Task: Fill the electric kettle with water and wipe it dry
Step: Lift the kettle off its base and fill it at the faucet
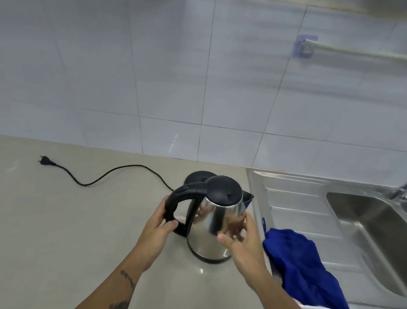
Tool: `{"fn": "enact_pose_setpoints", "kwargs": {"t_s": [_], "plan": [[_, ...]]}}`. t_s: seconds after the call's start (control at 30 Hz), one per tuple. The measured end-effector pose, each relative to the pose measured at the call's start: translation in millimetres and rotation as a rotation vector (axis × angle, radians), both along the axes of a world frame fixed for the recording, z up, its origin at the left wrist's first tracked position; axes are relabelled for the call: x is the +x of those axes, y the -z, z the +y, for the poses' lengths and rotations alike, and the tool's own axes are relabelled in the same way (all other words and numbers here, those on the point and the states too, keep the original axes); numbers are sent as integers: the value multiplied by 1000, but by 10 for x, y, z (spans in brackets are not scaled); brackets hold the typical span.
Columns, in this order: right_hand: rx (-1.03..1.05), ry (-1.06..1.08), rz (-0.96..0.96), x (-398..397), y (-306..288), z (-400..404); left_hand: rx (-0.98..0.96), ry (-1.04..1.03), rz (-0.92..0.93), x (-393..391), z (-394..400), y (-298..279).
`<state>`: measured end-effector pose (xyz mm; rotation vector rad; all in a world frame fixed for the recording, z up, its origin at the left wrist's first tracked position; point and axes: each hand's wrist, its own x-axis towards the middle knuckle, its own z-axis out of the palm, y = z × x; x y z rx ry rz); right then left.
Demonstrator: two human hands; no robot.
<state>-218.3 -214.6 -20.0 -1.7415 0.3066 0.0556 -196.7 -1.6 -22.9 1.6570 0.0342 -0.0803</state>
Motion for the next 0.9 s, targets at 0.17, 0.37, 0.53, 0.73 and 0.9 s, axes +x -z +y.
{"fn": "enact_pose_setpoints", "kwargs": {"t_s": [0.17,0.37,0.53,0.73,0.9], "plan": [[-34,-65,38,-60,-32,-169,49,-104,-13,-29,-164,-154],[-84,-198,77,-21,-224,-402,510,-341,-380,-1,-708,-522],[-27,-282,101,15,-291,-511,926,-324,-367,46,-1097,-700],[-17,-325,114,66,-269,-547,1068,-395,-267,46,-1330,-752],[-38,-324,87,51,-249,-542,1155,-367,-243,127,-1353,-850]]}}
